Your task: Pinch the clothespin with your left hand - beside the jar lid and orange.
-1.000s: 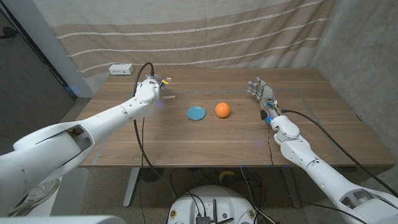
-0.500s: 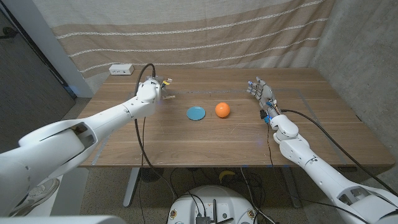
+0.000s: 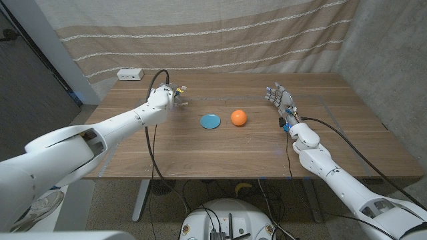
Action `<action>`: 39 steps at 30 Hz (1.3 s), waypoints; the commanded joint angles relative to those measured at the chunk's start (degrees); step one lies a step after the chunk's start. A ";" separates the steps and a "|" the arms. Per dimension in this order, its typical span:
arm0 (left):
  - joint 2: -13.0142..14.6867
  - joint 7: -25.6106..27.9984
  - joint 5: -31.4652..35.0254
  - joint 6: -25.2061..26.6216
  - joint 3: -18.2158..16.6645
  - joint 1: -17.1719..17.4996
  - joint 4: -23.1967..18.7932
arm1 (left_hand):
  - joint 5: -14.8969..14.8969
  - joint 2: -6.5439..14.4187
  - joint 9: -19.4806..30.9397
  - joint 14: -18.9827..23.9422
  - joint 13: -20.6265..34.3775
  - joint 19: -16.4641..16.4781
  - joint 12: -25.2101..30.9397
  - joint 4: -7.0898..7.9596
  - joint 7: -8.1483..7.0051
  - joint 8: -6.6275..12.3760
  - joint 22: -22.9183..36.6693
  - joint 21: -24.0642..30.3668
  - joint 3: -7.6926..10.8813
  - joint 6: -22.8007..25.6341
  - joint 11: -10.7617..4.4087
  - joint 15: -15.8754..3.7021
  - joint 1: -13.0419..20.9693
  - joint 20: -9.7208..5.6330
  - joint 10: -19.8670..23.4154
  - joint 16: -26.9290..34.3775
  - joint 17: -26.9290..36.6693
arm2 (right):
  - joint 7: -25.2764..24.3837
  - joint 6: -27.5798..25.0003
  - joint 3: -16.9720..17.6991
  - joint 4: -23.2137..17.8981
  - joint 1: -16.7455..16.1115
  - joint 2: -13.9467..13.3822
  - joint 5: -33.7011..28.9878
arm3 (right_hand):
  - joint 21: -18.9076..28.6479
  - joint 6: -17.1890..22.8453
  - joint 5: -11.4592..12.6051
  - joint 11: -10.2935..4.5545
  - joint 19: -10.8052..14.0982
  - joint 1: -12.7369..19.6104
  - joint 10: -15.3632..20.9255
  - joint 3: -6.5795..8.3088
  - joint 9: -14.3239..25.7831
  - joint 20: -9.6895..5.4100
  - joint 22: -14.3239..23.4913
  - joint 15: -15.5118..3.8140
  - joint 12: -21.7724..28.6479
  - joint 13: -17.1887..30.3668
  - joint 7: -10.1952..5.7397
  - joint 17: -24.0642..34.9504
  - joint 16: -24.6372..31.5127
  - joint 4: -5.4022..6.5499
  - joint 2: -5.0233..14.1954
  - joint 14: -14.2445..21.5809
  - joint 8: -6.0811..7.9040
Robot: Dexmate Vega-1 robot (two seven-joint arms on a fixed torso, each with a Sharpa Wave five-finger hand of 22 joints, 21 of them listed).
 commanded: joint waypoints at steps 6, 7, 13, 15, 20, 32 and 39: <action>-1.42 -0.10 0.49 -1.03 1.98 -1.30 3.08 | -0.03 2.83 0.16 -0.39 0.28 0.27 -0.01 0.22 0.25 0.34 0.20 -0.43 0.30 0.52 0.68 -6.02 1.90 0.56 0.02 0.15 0.30 | -0.26 0.31 -0.07 0.66 0.30 0.35 -0.15 | -0.25 0.80 0.41 0.02 0.46 0.33 0.58 -0.37 0.35 0.00 0.33 -0.16 0.12 0.12 0.04 0.27 0.37 -0.01 0.42 0.33 -0.02; -1.48 -0.22 0.50 -1.05 2.08 -1.39 3.24 | -0.04 2.99 0.16 -0.30 0.28 0.33 0.03 0.15 0.11 0.47 0.20 -0.44 0.26 0.84 0.62 -6.08 2.10 0.51 0.14 0.18 0.29 | -0.30 0.32 -0.10 0.67 0.31 0.36 -0.20 | -0.27 0.81 0.41 0.06 0.44 0.33 0.62 -0.37 0.35 0.02 0.33 -0.19 0.13 0.12 0.06 0.27 0.36 -0.01 0.42 0.31 -0.02; -2.24 -1.57 -0.20 -1.30 2.48 -2.19 4.89 | -0.16 3.50 0.17 -0.35 0.27 0.37 0.04 0.25 0.44 0.39 0.22 -0.53 -0.19 0.75 1.03 -5.86 2.26 0.56 0.18 0.19 0.29 | -0.48 0.24 -0.17 0.40 0.31 0.27 -0.42 | -0.34 0.84 0.40 -0.02 0.50 0.30 0.74 -0.41 0.36 0.03 0.34 -0.15 0.16 0.16 0.07 0.30 0.37 0.00 0.40 0.34 -0.05; -2.62 -1.96 -0.30 -1.44 2.81 -2.57 5.70 | -0.20 3.77 0.18 -0.41 0.27 0.29 -0.10 0.37 0.43 0.14 0.24 -0.60 -0.40 0.17 1.13 -5.76 2.18 0.67 -0.19 0.18 0.31 | -0.77 0.12 -0.18 0.21 0.28 0.23 -0.58 | -0.37 0.88 0.40 -0.03 0.53 0.30 0.79 -0.42 0.36 0.02 0.34 -0.14 0.17 0.17 0.05 0.31 0.37 0.00 0.39 0.34 -0.05; -2.95 -0.84 -0.85 -2.71 3.09 -2.74 6.90 | -0.23 4.48 0.20 -0.57 0.26 0.22 -0.14 0.53 0.46 0.10 0.27 -0.71 -0.72 0.20 1.30 -5.57 2.16 0.76 -0.38 0.17 0.34 | -1.37 0.04 -0.22 0.07 0.24 0.23 -0.94 | -0.43 0.89 0.40 0.01 0.54 0.28 0.77 -0.45 0.36 -0.01 0.34 -0.18 0.13 0.18 0.05 0.34 0.39 0.00 0.39 0.39 -0.08; -2.95 -2.66 -1.54 -4.15 4.12 -3.47 7.25 | 0.02 4.88 0.29 0.47 0.14 0.90 0.60 -0.16 2.09 2.56 0.28 -0.86 -2.25 6.89 0.95 -6.03 3.54 0.57 2.06 0.41 0.15 | -3.24 1.25 -0.02 0.76 -0.25 0.99 -1.64 | -0.58 1.31 0.38 0.18 0.71 0.23 1.23 -0.50 0.38 0.00 0.35 -0.26 0.26 0.24 0.03 0.41 0.54 0.04 0.42 0.76 0.00; -3.11 -4.55 1.09 -2.21 6.05 -3.95 6.60 | 0.21 5.39 0.48 1.54 0.05 1.53 1.41 -0.17 4.36 4.65 0.28 -1.08 -3.74 13.62 0.09 -6.76 4.41 0.43 5.65 0.50 0.01 | -4.92 1.50 0.14 -0.52 -1.19 0.62 -2.60 | -0.62 1.48 0.37 0.43 0.90 0.20 1.49 -0.53 0.39 -0.10 0.36 -0.25 0.32 0.28 0.04 0.47 0.63 0.09 0.49 0.97 0.01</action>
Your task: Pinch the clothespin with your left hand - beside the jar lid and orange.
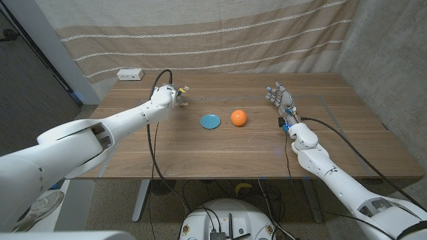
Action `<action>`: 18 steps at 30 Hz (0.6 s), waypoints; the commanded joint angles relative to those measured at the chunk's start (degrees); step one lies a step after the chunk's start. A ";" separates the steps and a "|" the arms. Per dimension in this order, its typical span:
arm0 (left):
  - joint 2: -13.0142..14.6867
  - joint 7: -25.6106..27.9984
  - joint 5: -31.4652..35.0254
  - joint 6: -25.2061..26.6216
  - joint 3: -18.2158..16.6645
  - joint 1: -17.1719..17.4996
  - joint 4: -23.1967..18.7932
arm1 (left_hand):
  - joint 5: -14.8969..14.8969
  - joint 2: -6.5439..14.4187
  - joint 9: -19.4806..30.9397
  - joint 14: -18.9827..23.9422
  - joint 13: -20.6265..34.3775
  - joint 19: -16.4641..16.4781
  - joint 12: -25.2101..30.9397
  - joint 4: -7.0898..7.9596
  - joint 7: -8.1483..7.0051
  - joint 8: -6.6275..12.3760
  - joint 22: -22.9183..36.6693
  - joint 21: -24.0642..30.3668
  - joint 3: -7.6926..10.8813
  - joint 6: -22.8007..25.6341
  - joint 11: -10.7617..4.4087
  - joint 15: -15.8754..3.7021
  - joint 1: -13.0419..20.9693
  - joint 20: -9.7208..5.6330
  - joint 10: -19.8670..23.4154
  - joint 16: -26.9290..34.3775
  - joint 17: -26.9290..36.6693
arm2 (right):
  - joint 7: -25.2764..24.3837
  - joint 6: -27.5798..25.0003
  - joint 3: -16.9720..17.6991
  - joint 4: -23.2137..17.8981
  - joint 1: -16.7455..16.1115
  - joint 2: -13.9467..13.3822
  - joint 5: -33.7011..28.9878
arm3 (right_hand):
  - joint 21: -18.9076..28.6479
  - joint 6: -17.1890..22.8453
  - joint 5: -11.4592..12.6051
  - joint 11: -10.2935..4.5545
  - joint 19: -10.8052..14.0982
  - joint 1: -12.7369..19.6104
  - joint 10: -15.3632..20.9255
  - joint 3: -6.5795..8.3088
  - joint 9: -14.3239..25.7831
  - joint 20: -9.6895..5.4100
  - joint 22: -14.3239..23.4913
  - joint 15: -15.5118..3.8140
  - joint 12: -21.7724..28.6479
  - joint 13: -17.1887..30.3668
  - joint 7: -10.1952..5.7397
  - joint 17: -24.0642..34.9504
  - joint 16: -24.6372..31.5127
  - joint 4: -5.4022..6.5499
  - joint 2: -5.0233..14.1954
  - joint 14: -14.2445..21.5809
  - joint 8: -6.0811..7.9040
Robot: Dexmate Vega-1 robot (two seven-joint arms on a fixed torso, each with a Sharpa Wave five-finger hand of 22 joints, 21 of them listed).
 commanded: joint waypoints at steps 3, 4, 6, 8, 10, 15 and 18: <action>-0.61 -3.97 3.58 2.22 3.38 -1.24 -0.24 | 0.16 -0.02 0.00 0.98 0.04 0.77 0.57 0.30 2.09 -0.17 0.29 -0.16 -1.08 0.73 -0.19 -6.82 0.58 -0.28 1.90 0.53 0.14 | -2.78 0.76 0.34 -1.52 -1.42 -0.37 -1.65 | -0.17 0.83 0.36 0.83 0.61 0.18 0.84 -0.05 0.12 -0.11 0.07 -0.13 0.43 0.33 -0.07 0.23 0.36 0.12 0.52 0.80 0.00; -0.68 -3.90 4.04 2.56 3.60 -1.24 -0.31 | 0.14 -0.07 -0.01 1.03 0.04 0.82 0.58 0.39 2.14 -0.36 0.29 -0.16 -1.25 0.46 -0.21 -6.85 0.40 -0.32 1.98 0.53 0.14 | -2.83 0.89 0.41 -1.50 -1.48 -0.32 -1.59 | -0.17 0.81 0.36 0.84 0.64 0.17 0.83 -0.06 0.12 -0.13 0.08 -0.10 0.43 0.34 -0.06 0.24 0.38 0.13 0.52 0.83 -0.02; -0.99 -4.62 4.98 3.50 4.18 -1.46 -0.25 | 0.10 -0.22 -0.05 1.13 0.04 0.89 0.49 0.50 2.49 -0.65 0.29 -0.18 -1.57 0.10 -0.14 -6.92 0.08 -0.33 1.90 0.53 0.14 | -2.83 0.98 0.50 -1.56 -1.59 -0.39 -1.55 | -0.19 0.84 0.36 0.86 0.66 0.17 0.83 -0.06 0.12 -0.11 0.08 -0.17 0.43 0.35 -0.07 0.25 0.37 0.13 0.53 0.82 -0.02; -1.11 -5.72 6.13 4.02 5.06 -1.86 -0.29 | 0.08 -0.26 -0.16 1.05 0.05 0.86 0.28 0.74 1.85 -1.40 0.29 -0.30 -2.14 -0.89 -0.12 -6.83 -0.51 -0.23 1.62 0.45 0.20 | -2.91 1.32 0.57 -1.46 -1.66 -0.35 -1.63 | -0.21 0.87 0.36 0.83 0.69 0.17 0.86 -0.07 0.13 -0.13 0.08 -0.10 0.43 0.37 -0.08 0.26 0.39 0.14 0.54 0.86 -0.02; -0.92 -7.53 7.24 3.60 6.12 -2.51 -0.64 | 0.05 -0.52 -0.26 0.71 0.06 0.68 -0.05 0.83 1.12 -2.39 0.30 -0.50 -2.82 -2.45 -0.22 -6.43 -1.09 0.04 1.05 0.26 0.21 | -2.85 1.73 0.67 -1.36 -1.73 -0.33 -1.62 | -0.23 0.89 0.36 0.79 0.70 0.17 0.85 -0.07 0.13 -0.15 0.08 -0.08 0.43 0.38 -0.09 0.27 0.40 0.14 0.54 0.88 -0.03; -1.75 -10.22 9.77 6.05 7.39 -2.98 -0.47 | -0.08 -1.20 -0.41 -0.38 0.12 0.00 -1.01 1.26 1.43 -4.41 0.32 -1.14 -4.63 -5.23 0.87 -5.09 -3.09 0.42 -1.47 -0.18 0.22 | -3.01 2.64 0.92 -1.39 -2.03 -0.31 -1.78 | -0.22 0.96 0.36 0.85 0.93 0.18 1.18 -0.08 0.13 -0.17 0.09 -0.47 0.55 0.44 -0.05 0.31 0.58 0.15 0.57 1.33 -0.04; -2.28 -11.72 10.33 6.70 7.77 -3.23 0.05 | -0.09 -1.35 -0.43 -0.70 0.12 -0.32 -1.13 1.29 1.43 -4.62 0.32 -1.34 -4.95 -5.30 1.06 -4.56 -3.45 0.57 -1.97 -0.28 0.21 | -3.13 2.98 1.06 -1.56 -2.30 -0.29 -1.75 | -0.22 1.00 0.37 0.90 1.05 0.19 1.30 -0.08 0.14 -0.16 0.10 -0.44 0.60 0.46 -0.08 0.33 0.62 0.14 0.57 1.42 -0.04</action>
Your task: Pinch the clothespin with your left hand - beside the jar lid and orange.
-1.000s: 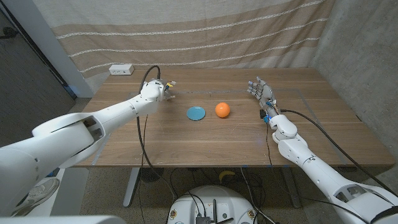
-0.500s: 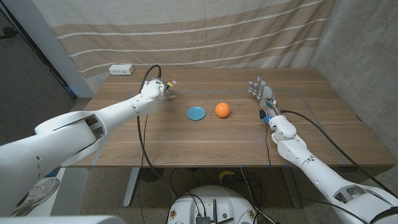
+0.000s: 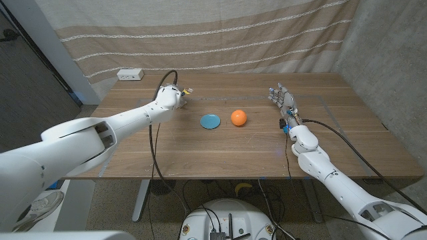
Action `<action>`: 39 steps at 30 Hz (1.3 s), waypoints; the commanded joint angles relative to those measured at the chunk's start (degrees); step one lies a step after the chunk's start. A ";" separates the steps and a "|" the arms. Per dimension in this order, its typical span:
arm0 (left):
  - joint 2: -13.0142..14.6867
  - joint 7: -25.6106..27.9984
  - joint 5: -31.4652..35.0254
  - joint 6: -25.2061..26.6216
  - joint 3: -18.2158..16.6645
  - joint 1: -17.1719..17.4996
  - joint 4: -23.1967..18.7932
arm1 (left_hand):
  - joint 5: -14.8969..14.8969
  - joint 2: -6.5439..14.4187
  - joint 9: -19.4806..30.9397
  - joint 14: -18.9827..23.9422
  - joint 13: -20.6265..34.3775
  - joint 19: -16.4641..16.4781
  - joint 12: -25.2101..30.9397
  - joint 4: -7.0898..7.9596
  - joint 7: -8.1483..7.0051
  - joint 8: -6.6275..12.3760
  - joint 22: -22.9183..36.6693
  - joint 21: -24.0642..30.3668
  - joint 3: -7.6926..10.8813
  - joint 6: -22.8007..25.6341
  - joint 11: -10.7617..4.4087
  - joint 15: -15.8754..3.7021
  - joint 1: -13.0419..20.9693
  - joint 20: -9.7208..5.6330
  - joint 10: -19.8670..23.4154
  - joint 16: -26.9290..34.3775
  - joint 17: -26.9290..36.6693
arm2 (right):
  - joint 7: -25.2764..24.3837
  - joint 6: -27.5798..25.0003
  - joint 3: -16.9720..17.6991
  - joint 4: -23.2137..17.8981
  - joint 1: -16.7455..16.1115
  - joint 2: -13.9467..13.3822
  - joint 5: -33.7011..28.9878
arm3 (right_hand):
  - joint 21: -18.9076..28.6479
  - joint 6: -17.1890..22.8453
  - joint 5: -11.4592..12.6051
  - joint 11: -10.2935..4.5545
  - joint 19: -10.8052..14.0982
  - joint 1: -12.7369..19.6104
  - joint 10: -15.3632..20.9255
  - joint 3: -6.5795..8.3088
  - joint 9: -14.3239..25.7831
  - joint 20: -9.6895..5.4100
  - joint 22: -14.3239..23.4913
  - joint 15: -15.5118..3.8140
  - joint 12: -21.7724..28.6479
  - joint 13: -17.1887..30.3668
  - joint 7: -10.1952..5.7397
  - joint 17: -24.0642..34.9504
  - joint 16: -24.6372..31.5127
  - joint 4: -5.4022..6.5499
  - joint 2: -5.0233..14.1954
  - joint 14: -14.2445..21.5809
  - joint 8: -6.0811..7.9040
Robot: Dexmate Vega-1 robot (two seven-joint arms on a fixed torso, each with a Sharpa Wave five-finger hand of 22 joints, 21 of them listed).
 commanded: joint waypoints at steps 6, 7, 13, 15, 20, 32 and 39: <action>-2.07 -6.91 4.49 3.77 3.08 -1.43 1.45 | -0.08 -0.23 0.02 -0.77 0.10 -0.51 -0.20 0.11 0.48 -0.24 0.33 -0.51 -0.99 0.53 0.57 -4.29 -1.28 0.44 -1.10 -0.36 0.04 | -1.22 1.99 0.68 -0.83 -1.26 -0.09 -0.70 | -0.21 0.75 0.37 0.18 0.89 0.21 0.70 -0.09 0.15 0.19 0.12 -0.04 0.40 0.25 -0.11 0.38 0.55 0.13 0.57 0.84 0.06; -2.20 -7.37 4.30 3.72 3.07 -1.52 1.67 | -0.08 -0.24 0.02 -0.80 0.10 -0.55 -0.19 0.12 0.55 -0.21 0.33 -0.54 -1.03 0.67 0.58 -4.28 -1.32 0.44 -1.11 -0.36 0.04 | -1.32 1.98 0.68 -1.01 -1.33 -0.16 -0.80 | -0.23 0.78 0.37 0.16 0.90 0.22 0.76 -0.09 0.15 0.19 0.12 -0.04 0.43 0.26 -0.10 0.39 0.55 0.13 0.57 0.84 0.06; -1.75 -5.26 3.23 3.07 2.11 -0.69 1.41 | 0.36 1.40 -0.06 -0.52 0.05 -0.46 0.15 -0.28 1.96 0.07 0.37 -0.72 -0.47 3.11 0.53 -4.40 -0.34 0.74 -0.78 -0.14 0.03 | -2.14 1.89 0.47 -1.86 -1.47 -0.31 -1.82 | -0.22 1.00 0.37 0.13 1.12 0.23 0.87 -0.10 0.15 0.18 0.14 -0.12 0.47 0.33 -0.06 0.44 0.68 0.13 0.58 1.15 0.10; -1.64 -4.10 2.99 2.65 1.91 -0.40 1.64 | 0.49 1.90 -0.10 -0.29 0.03 -0.18 0.33 -0.55 2.02 -0.03 0.38 -0.67 -0.20 3.48 0.37 -4.52 0.24 0.76 -0.40 -0.06 -0.01 | -2.37 1.74 0.38 -2.09 -1.47 -0.33 -2.08 | -0.22 1.10 0.37 0.16 1.16 0.23 0.92 -0.11 0.16 0.17 0.15 -0.01 0.49 0.34 -0.04 0.46 0.69 0.13 0.58 1.17 0.12; -1.52 -1.70 1.57 0.90 1.08 0.16 2.70 | 0.85 3.83 -0.16 -0.07 0.01 0.17 0.31 -1.00 2.04 -0.60 0.42 -0.66 0.79 3.60 0.74 -4.77 1.94 1.07 -0.65 0.00 -0.03 | -4.13 1.10 0.10 -3.10 -1.60 -0.60 -3.78 | -0.27 1.14 0.36 0.22 1.24 0.21 1.04 -0.14 0.16 0.19 0.16 -0.06 0.53 0.40 -0.02 0.50 0.69 0.14 0.55 1.18 0.09; -2.80 6.61 0.48 1.39 0.28 1.81 6.44 | 1.15 9.17 0.09 1.50 -0.04 1.28 1.32 -2.08 2.90 -0.50 0.54 -0.42 3.64 9.53 -0.26 -5.95 8.04 0.96 2.72 0.06 -0.33 | -5.94 1.33 -0.20 -3.35 -1.57 -0.30 -5.56 | -0.33 1.51 0.34 0.23 1.45 0.11 1.33 -0.25 0.18 0.31 0.18 -0.21 0.63 0.53 -0.05 0.59 0.76 0.17 0.45 1.34 0.14; -3.85 12.80 -0.27 2.87 0.04 3.31 8.22 | 0.32 11.17 1.89 1.21 0.11 1.81 0.91 -1.17 2.75 0.04 0.72 -0.05 3.82 9.43 0.77 -5.93 9.15 0.58 2.21 0.08 0.00 | -6.38 1.43 -0.10 -3.65 -1.81 -0.44 -5.95 | -0.35 1.68 0.33 0.23 1.62 0.07 1.45 -0.30 0.18 0.37 0.19 -0.26 0.67 0.59 -0.07 0.64 0.83 0.18 0.42 1.51 0.15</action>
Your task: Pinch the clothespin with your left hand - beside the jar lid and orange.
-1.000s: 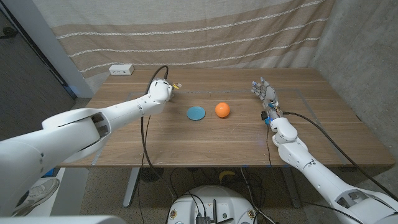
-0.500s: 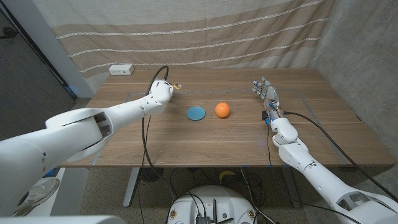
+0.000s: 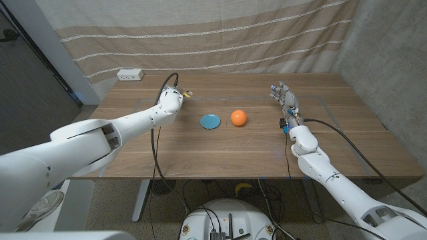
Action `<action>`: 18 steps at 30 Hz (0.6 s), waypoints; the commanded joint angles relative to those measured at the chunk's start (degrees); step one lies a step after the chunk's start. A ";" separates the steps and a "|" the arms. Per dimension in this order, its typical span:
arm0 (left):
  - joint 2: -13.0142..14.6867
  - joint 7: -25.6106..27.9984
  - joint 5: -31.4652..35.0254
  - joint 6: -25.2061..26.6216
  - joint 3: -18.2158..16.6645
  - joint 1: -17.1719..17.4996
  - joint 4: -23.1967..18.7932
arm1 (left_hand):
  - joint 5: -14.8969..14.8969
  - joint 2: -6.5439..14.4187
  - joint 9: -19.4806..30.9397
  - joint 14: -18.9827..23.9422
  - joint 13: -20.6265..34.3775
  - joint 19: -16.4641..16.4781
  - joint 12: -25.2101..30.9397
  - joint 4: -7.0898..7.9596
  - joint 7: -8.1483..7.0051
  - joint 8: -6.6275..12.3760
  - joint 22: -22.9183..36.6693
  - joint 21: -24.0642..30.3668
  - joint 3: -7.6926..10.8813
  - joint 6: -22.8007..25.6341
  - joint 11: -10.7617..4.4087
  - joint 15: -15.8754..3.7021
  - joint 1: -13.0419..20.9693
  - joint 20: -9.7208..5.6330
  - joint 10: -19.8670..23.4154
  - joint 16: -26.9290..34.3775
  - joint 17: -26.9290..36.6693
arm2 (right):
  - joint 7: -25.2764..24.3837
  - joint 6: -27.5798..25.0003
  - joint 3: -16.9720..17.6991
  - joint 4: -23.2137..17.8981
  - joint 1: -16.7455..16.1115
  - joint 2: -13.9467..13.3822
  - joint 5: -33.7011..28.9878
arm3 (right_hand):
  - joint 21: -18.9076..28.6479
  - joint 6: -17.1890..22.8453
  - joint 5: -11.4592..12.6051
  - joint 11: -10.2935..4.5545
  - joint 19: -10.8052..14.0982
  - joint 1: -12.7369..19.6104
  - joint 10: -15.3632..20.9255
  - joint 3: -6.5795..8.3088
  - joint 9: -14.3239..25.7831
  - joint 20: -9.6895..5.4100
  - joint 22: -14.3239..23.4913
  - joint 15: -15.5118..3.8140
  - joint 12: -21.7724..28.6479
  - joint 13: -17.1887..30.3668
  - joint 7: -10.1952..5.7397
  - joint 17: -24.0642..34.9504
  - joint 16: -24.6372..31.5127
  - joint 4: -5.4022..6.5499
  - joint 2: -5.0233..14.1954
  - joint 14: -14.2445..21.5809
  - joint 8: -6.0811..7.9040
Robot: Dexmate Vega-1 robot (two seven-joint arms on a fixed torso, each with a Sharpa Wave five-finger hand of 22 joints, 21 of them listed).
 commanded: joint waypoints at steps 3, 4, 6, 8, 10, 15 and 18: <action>-1.36 11.88 -1.92 2.21 -1.13 3.04 2.78 | -0.58 2.59 2.01 -0.07 0.34 0.82 -0.37 1.16 -1.17 1.46 0.35 0.79 -0.05 0.38 0.57 -5.89 1.70 -0.69 -0.32 0.26 0.55 | -1.48 -0.14 -0.04 -0.81 -0.44 -0.19 -1.29 | -0.33 0.55 0.32 0.10 0.76 0.05 0.56 -0.09 0.20 0.08 0.21 0.10 0.29 0.37 0.20 0.12 0.41 -0.06 0.40 0.54 0.16; -1.19 12.73 -2.11 2.30 -1.30 3.27 2.48 | -0.61 2.84 2.26 -0.17 0.37 0.82 -0.41 1.39 -1.22 1.58 0.38 0.83 -0.06 0.23 0.68 -5.85 1.55 -0.76 -0.40 0.27 0.64 | -1.30 -0.11 -0.02 -0.80 -0.46 -0.21 -1.15 | -0.33 0.56 0.32 0.14 0.79 0.04 0.58 -0.10 0.20 0.08 0.21 0.13 0.30 0.38 0.18 0.13 0.42 -0.06 0.39 0.56 0.16; -0.77 15.33 -2.51 2.85 -2.05 4.13 1.46 | -0.63 3.01 2.59 -0.24 0.39 0.79 -0.58 1.57 -1.17 1.73 0.41 0.86 0.03 0.03 1.00 -5.78 1.42 -0.75 -0.81 0.25 0.67 | -1.54 -0.21 -0.02 -0.92 -0.52 -0.27 -1.35 | -0.34 0.55 0.32 0.17 0.82 0.02 0.61 -0.11 0.20 0.08 0.21 0.09 0.31 0.39 0.18 0.14 0.44 -0.05 0.38 0.62 0.14; -0.26 17.03 -2.74 3.14 -2.52 4.67 0.36 | -0.61 3.26 3.00 -0.28 0.42 0.79 -0.74 1.81 -1.15 1.95 0.46 0.92 0.19 -0.14 1.13 -5.71 1.24 -0.81 -1.21 0.24 0.73 | -1.45 -0.16 0.01 -0.94 -0.56 -0.28 -1.26 | -0.36 0.62 0.31 -0.01 0.85 0.00 0.56 -0.14 0.20 0.10 0.21 0.03 0.29 0.42 0.17 0.16 0.44 -0.04 0.37 0.62 0.14; 0.03 18.97 -2.87 3.60 -3.02 5.23 -0.45 | -0.60 3.53 3.58 -0.25 0.47 0.74 -0.76 2.15 -1.17 2.19 0.51 0.98 0.43 -0.65 1.30 -5.68 0.96 -0.77 -1.28 0.28 0.82 | -1.58 -0.29 0.03 -1.10 -0.65 -0.35 -1.32 | -0.38 0.66 0.31 -0.04 0.87 -0.02 0.59 -0.16 0.20 0.09 0.21 0.13 0.29 0.44 0.19 0.17 0.44 -0.03 0.36 0.63 0.14; 0.96 21.96 -3.18 4.47 -4.15 6.20 -2.75 | -0.54 3.76 4.48 -0.25 0.53 0.69 -0.73 2.56 -0.96 2.66 0.60 1.10 0.80 -1.30 1.31 -5.66 0.59 -0.85 -1.18 0.29 0.92 | -1.65 -0.26 0.09 -1.43 -0.88 -0.48 -1.39 | -0.45 0.69 0.30 0.04 0.88 -0.05 0.58 -0.19 0.21 0.08 0.22 0.09 0.28 0.49 0.19 0.21 0.42 -0.02 0.35 0.59 0.11; 1.50 23.47 -3.38 5.08 -4.98 6.79 -4.25 | -0.48 3.96 5.34 -0.27 0.59 0.56 -0.76 2.96 -0.96 3.05 0.66 1.17 1.17 -2.10 1.49 -5.59 0.24 -0.86 -1.23 0.32 1.04 | -1.65 -0.30 0.11 -1.62 -0.98 -0.56 -1.40 | -0.47 0.69 0.30 0.08 0.87 -0.06 0.58 -0.20 0.21 0.07 0.22 0.11 0.28 0.50 0.19 0.22 0.43 -0.02 0.34 0.60 0.10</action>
